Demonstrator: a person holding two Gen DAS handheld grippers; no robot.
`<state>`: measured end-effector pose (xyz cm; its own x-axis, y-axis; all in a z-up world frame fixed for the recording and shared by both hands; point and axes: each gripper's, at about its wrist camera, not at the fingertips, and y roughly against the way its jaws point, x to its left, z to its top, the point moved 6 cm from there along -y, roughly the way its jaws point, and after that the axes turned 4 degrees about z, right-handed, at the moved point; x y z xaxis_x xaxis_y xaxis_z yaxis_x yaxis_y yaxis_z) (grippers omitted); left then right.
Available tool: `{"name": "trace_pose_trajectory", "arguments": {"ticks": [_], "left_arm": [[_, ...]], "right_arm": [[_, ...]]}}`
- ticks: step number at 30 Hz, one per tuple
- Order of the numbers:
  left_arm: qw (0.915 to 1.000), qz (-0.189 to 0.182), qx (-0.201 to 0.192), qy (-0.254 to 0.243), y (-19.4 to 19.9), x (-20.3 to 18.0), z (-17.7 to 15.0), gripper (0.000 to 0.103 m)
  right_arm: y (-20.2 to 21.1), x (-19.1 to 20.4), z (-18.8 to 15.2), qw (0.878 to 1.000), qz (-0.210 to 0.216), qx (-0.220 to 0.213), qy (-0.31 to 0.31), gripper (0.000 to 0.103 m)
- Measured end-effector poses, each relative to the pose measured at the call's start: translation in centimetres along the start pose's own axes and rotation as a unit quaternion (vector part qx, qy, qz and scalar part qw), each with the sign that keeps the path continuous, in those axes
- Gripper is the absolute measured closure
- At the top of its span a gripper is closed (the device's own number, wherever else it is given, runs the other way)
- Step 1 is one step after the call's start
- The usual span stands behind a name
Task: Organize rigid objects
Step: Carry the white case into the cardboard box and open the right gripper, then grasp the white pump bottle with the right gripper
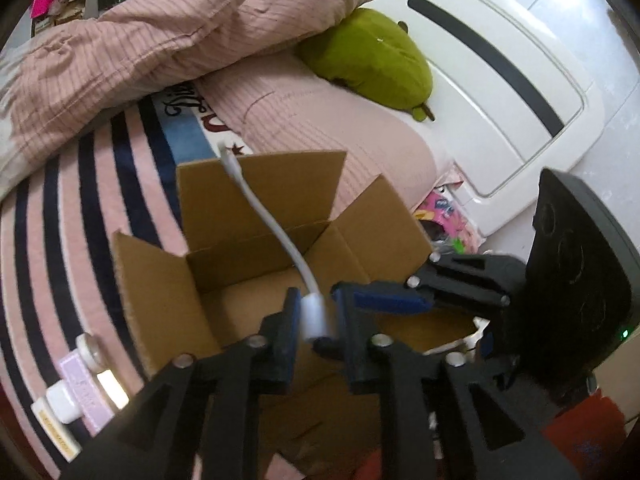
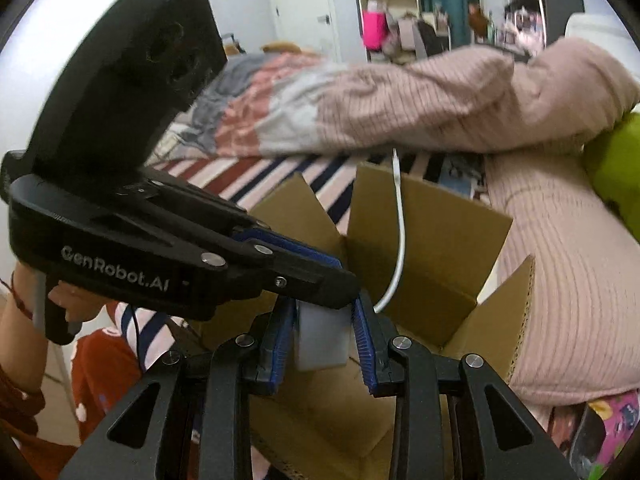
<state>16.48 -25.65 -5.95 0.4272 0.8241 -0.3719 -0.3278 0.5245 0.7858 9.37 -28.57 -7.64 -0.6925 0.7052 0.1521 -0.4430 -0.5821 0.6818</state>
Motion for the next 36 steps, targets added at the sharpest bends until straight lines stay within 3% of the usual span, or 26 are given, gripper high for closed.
{"name": "trace_pose_trajectory", "arguments": {"ticks": [1, 3, 5, 8, 11, 15, 21, 26, 31, 36], "left_arm": [[1.0, 0.007, -0.002, 0.0, 0.3, 0.2, -0.2, 0.059], [0.9996, 0.024, -0.011, 0.001, 1.2, 0.8, -0.4, 0.043], [0.9995, 0.027, -0.016, 0.006, 2.3, 1.4, -0.6, 0.043], [0.9991, 0.025, -0.03, 0.014, 4.4, 2.3, -1.1, 0.043], [0.9968, 0.052, -0.056, 0.023, 7.8, 4.1, -2.1, 0.042], [0.9889, 0.111, -0.087, 0.048, 12.3, 8.1, -4.7, 0.035], [0.9684, 0.204, -0.105, 0.097, 16.5, 14.8, -10.4, 0.032], [0.9564, 0.24, -0.102, 0.131, 17.2, 19.5, -15.3, 0.029], [0.9469, 0.26, -0.098, 0.162, 16.4, 22.1, -19.0, 0.029], [0.9462, 0.253, -0.092, 0.18, 15.4, 23.4, -21.5, 0.029]], "right_arm": [[-0.2, 0.0, -0.2, 1.0, -0.007, 0.009, 0.0, 0.077], [-0.5, -0.3, -0.4, 1.0, -0.015, 0.026, 0.002, 0.069], [-0.5, -0.2, -0.8, 0.999, -0.016, 0.034, -0.001, 0.053], [-0.3, 0.3, -0.8, 0.999, -0.022, 0.03, 0.001, 0.04], [-0.2, 2.1, 0.0, 0.999, -0.034, 0.022, 0.027, 0.02], [-0.3, 6.5, 1.9, 0.997, -0.026, -0.012, 0.076, 0.01], [-3.6, 14.0, 3.5, 0.992, 0.032, -0.023, 0.12, 0.008], [-9.3, 19.4, 1.7, 0.985, 0.111, 0.041, 0.129, 0.009], [-14.3, 20.3, -1.7, 0.985, 0.118, 0.102, 0.08, 0.009], [-16.7, 19.1, -4.5, 0.99, 0.095, 0.101, -0.007, 0.017]]}}
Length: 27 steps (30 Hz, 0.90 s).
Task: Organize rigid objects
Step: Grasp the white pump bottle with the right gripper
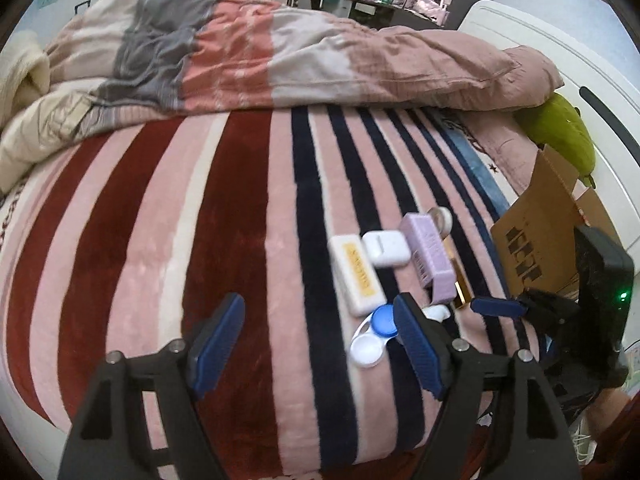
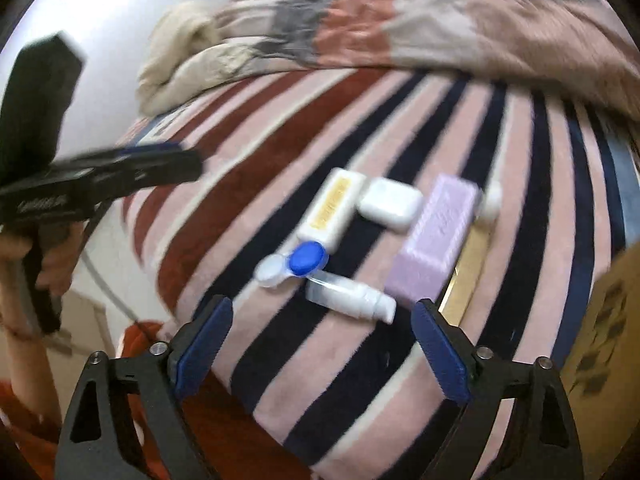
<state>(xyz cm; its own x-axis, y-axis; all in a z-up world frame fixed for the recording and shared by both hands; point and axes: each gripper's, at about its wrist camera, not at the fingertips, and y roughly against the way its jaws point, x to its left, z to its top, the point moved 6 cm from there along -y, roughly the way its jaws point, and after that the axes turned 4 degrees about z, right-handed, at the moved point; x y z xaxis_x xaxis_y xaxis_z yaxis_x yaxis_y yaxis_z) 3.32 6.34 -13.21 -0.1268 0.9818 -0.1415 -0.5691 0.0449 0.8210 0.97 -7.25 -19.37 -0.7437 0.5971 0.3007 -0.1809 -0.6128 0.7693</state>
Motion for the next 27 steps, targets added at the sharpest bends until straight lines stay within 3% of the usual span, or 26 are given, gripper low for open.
{"name": "trace_pose_trajectory", "arguments": {"ticks": [6, 13, 16, 18, 21, 27], "left_arm": [[0.9999, -0.001, 0.011, 0.001, -1.0, 0.5, -1.1, 0.029], [0.9999, 0.0, 0.015, 0.002, -1.3, 0.9, -1.4, 0.029], [0.9998, 0.001, 0.018, 0.002, -1.3, 0.8, -1.4, 0.029], [0.9998, 0.0, 0.02, 0.001, -1.3, 0.7, -1.4, 0.029], [0.9997, -0.015, 0.018, -0.003, -0.8, 0.0, -1.2, 0.029], [0.9953, -0.091, 0.019, -0.028, 0.6, -4.2, 0.1, 0.029]], "right_arm": [[-2.0, -1.5, -1.7, 0.996, -0.041, -0.025, -0.075, 0.031], [-3.4, -1.5, -1.1, 0.993, -0.089, -0.027, -0.072, 0.035], [-3.8, -1.7, -1.0, 0.991, -0.106, -0.023, -0.074, 0.045], [-3.7, -1.7, -0.8, 0.991, -0.113, -0.022, -0.067, 0.045], [-3.0, -1.4, -0.7, 0.992, -0.113, -0.028, -0.055, 0.045], [0.4, 0.3, 0.4, 0.996, -0.069, -0.06, -0.001, 0.045]]}}
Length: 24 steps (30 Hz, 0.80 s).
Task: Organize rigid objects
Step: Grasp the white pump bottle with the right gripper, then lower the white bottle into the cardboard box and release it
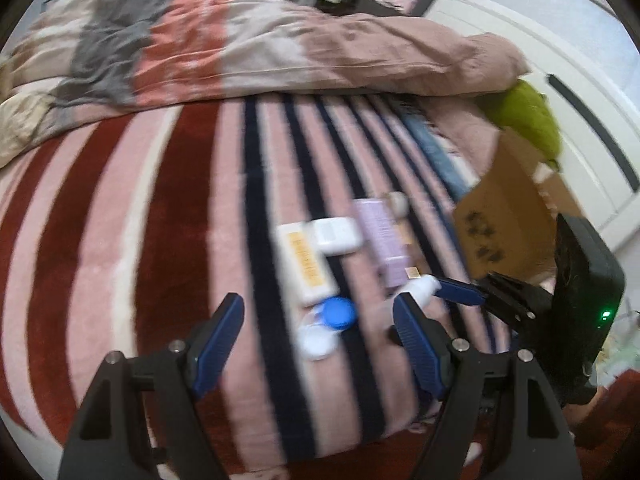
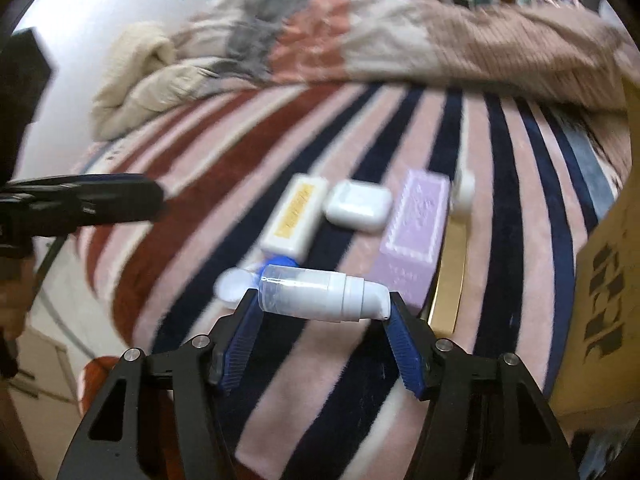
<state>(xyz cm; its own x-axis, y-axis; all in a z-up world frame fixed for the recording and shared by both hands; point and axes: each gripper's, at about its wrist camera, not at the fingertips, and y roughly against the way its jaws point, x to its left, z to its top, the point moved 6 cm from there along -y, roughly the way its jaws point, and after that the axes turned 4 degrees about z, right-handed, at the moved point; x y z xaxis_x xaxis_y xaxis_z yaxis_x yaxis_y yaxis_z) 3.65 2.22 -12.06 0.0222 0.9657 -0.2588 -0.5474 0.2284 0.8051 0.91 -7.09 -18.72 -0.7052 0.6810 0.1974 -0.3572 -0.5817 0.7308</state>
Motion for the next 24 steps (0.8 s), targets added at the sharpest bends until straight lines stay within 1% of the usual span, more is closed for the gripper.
{"name": "trace_pose_trajectory", "arguments": {"ticks": [3, 4, 6, 8, 10, 12, 16, 18, 21, 24], "left_arm": [[0.9989, -0.047, 0.001, -0.009, 0.5, -2.6, 1.1, 0.03], [0.9979, -0.064, -0.002, -0.014, 0.9, -3.7, 1.6, 0.032], [0.9959, -0.087, -0.004, -0.025, 1.4, -5.6, 2.6, 0.044], [0.9933, -0.111, 0.001, -0.033, 1.6, -7.6, 3.6, 0.065], [0.9895, -0.135, 0.002, -0.052, 1.7, -10.0, 4.7, 0.073], [0.988, -0.138, 0.0, -0.07, 1.5, -12.1, 5.7, 0.073], [0.9811, -0.168, 0.011, -0.095, 0.0, -16.6, 7.7, 0.073], [0.9778, -0.177, 0.02, -0.11, -0.9, -18.8, 8.4, 0.073], [0.9719, -0.188, 0.043, -0.135, -3.1, -22.6, 9.6, 0.073], [0.9668, -0.195, 0.064, -0.152, -4.9, -25.0, 10.0, 0.073]], "right_arm": [[2.6, 1.0, 1.5, 0.998, 0.035, -0.019, 0.038, 0.045], [3.4, 1.2, 2.0, 0.998, 0.044, -0.025, 0.049, 0.045], [5.0, 1.4, 3.0, 0.996, 0.052, -0.037, 0.067, 0.045], [6.7, 1.2, 3.8, 0.994, 0.052, -0.05, 0.085, 0.045], [8.5, 0.7, 4.4, 0.992, 0.046, -0.066, 0.098, 0.045], [9.9, -0.4, 4.8, 0.991, 0.031, -0.076, 0.106, 0.045], [12.8, -3.9, 4.9, 0.99, -0.001, -0.095, 0.105, 0.045], [14.1, -6.0, 4.7, 0.989, -0.022, -0.101, 0.101, 0.045], [15.4, -9.0, 4.5, 0.991, -0.048, -0.093, 0.086, 0.045], [16.4, -12.4, 4.2, 0.994, -0.064, -0.075, 0.05, 0.045]]}}
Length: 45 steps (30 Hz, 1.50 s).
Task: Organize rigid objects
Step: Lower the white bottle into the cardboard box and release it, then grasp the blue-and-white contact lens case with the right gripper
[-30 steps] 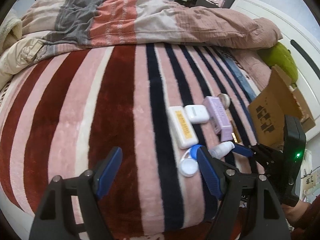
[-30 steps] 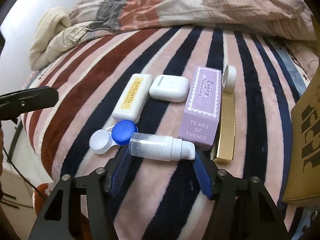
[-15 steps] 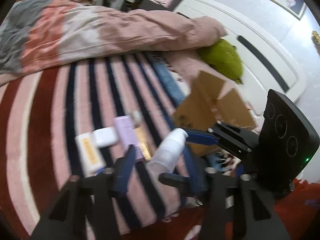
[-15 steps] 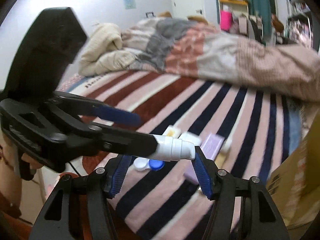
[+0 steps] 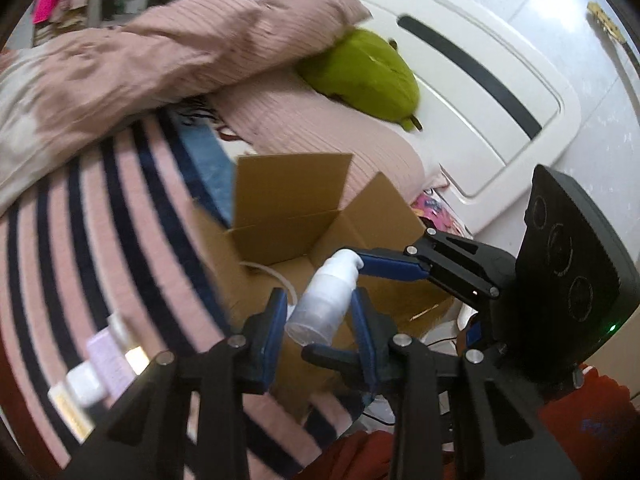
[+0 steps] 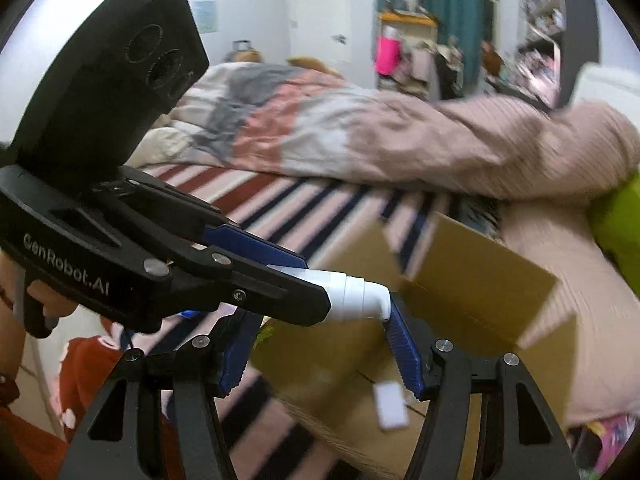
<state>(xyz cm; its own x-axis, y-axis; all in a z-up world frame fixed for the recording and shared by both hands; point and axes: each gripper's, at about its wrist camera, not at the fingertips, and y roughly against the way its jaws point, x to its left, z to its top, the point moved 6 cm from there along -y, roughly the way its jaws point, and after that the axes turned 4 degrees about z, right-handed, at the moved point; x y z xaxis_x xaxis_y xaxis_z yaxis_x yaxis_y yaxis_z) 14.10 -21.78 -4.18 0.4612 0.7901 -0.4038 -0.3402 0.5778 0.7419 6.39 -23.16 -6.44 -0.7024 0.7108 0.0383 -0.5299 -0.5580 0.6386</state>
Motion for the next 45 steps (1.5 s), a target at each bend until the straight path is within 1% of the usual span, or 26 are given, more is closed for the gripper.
{"name": "trace_pose_trajectory", "arguments": {"ticks": [4, 5, 6, 7, 8, 9, 10, 11, 12, 14, 15, 18, 20, 22, 26, 27, 28, 30, 31, 32, 34, 35, 36, 39, 41, 45], "left_arm": [[0.9992, -0.013, 0.039, -0.001, -3.3, -0.9, 1.1, 0.073], [0.999, -0.012, 0.043, 0.0, -3.6, -1.0, 1.1, 0.072], [0.9991, 0.001, 0.043, -0.003, -4.0, -1.0, 1.3, 0.072], [0.999, 0.011, 0.043, -0.009, -4.1, -1.0, 1.3, 0.07], [0.9987, 0.013, 0.048, -0.013, -4.2, -1.1, 1.3, 0.062], [0.9987, 0.012, 0.048, -0.014, -4.2, -1.1, 1.2, 0.057], [0.9987, 0.017, 0.045, -0.015, -4.0, -1.1, 1.2, 0.049], [0.9987, 0.026, 0.041, -0.016, -3.8, -0.9, 1.2, 0.045], [0.9986, 0.031, 0.039, -0.016, -3.6, -0.7, 1.1, 0.045], [0.9987, 0.04, 0.029, -0.009, -2.6, 0.0, 0.9, 0.044], [0.9987, 0.043, 0.025, -0.007, -2.2, 0.3, 0.8, 0.044], [0.9986, 0.054, -0.003, 0.005, 0.7, 1.6, 0.2, 0.044], [0.997, 0.07, -0.03, 0.017, 3.7, 3.1, -0.6, 0.042], [0.9944, 0.088, -0.049, 0.031, 6.0, 4.5, -1.5, 0.039], [0.9838, 0.143, -0.08, 0.072, 10.6, 8.7, -4.7, 0.038], [0.9786, 0.166, -0.087, 0.085, 11.8, 10.1, -6.1, 0.038], [0.9755, 0.178, -0.09, 0.092, 12.4, 10.9, -6.9, 0.037], [0.9656, 0.212, -0.096, 0.116, 14.0, 13.4, -9.7, 0.037], [0.9622, 0.222, -0.096, 0.125, 14.3, 14.3, -10.8, 0.037], [0.9586, 0.232, -0.096, 0.135, 14.7, 15.2, -12.0, 0.037], [0.9501, 0.252, -0.091, 0.16, 15.0, 17.4, -14.9, 0.037], [0.9476, 0.256, -0.087, 0.17, 15.1, 18.4, -16.2, 0.037], [0.9458, 0.257, -0.083, 0.181, 14.9, 19.1, -17.2, 0.037], [0.9422, 0.254, -0.076, 0.205, 14.5, 20.8, -19.8, 0.037], [0.9407, 0.249, -0.072, 0.218, 14.2, 21.8, -21.1, 0.037], [0.9396, 0.238, -0.066, 0.237, 13.1, 23.1, -22.4, 0.037]], "right_arm": [[0.2, -3.6, -1.2, 0.999, -0.01, 0.035, -0.039, 0.045], [0.2, -4.1, -1.5, 0.998, -0.012, 0.042, -0.045, 0.045], [0.0, -4.8, -1.8, 0.997, -0.015, 0.052, -0.053, 0.045], [-0.2, -5.2, -2.1, 0.996, -0.018, 0.06, -0.058, 0.045], [-0.4, -5.6, -2.3, 0.996, -0.021, 0.066, -0.064, 0.045], [-0.4, -5.8, -2.4, 0.995, -0.023, 0.065, -0.065, 0.044], [-0.4, -6.0, -2.5, 0.995, -0.027, 0.067, -0.064, 0.044], [-0.4, -6.0, -2.6, 0.995, -0.032, 0.071, -0.061, 0.042], [-0.3, -6.0, -2.8, 0.995, -0.035, 0.076, -0.058, 0.041], [-0.3, -5.8, -2.7, 0.995, -0.034, 0.078, -0.057, 0.034], [-0.3, -5.6, -2.6, 0.995, -0.033, 0.076, -0.057, 0.034], [0.0, -4.8, -2.2, 0.996, -0.026, 0.069, -0.051, 0.034], [0.1, -3.7, -1.6, 0.997, -0.018, 0.059, -0.041, 0.034], [0.1, -1.8, -0.6, 0.999, 0.0, 0.044, -0.026, 0.034], [-0.9, 2.8, 1.1, 0.998, 0.049, 0.029, 0.005, 0.034], [-1.4, 4.3, 1.4, 0.997, 0.065, 0.029, 0.014, 0.034], [-2.0, 5.7, 1.6, 0.996, 0.079, 0.03, 0.022, 0.034], [-3.6, 8.7, 1.6, 0.992, 0.113, 0.035, 0.032, 0.034], [-4.3, 9.7, 1.4, 0.991, 0.127, 0.039, 0.034, 0.034], [-5.4, 11.3, 1.1, 0.987, 0.149, 0.047, 0.038, 0.034], [-7.5, 13.7, 0.4, 0.981, 0.181, 0.061, 0.039, 0.034], [-8.8, 15.0, -0.3, 0.977, 0.199, 0.071, 0.042, 0.034], [-9.9, 15.9, -0.7, 0.974, 0.206, 0.077, 0.044, 0.034], [-13.5, 18.1, -2.8, 0.971, 0.212, 0.105, 0.046, 0.034], [-15.7, 19.0, -4.1, 0.97, 0.208, 0.121, 0.045, 0.034], [-18.8, 19.8, -5.8, 0.973, 0.179, 0.137, 0.057, 0.034]]}}
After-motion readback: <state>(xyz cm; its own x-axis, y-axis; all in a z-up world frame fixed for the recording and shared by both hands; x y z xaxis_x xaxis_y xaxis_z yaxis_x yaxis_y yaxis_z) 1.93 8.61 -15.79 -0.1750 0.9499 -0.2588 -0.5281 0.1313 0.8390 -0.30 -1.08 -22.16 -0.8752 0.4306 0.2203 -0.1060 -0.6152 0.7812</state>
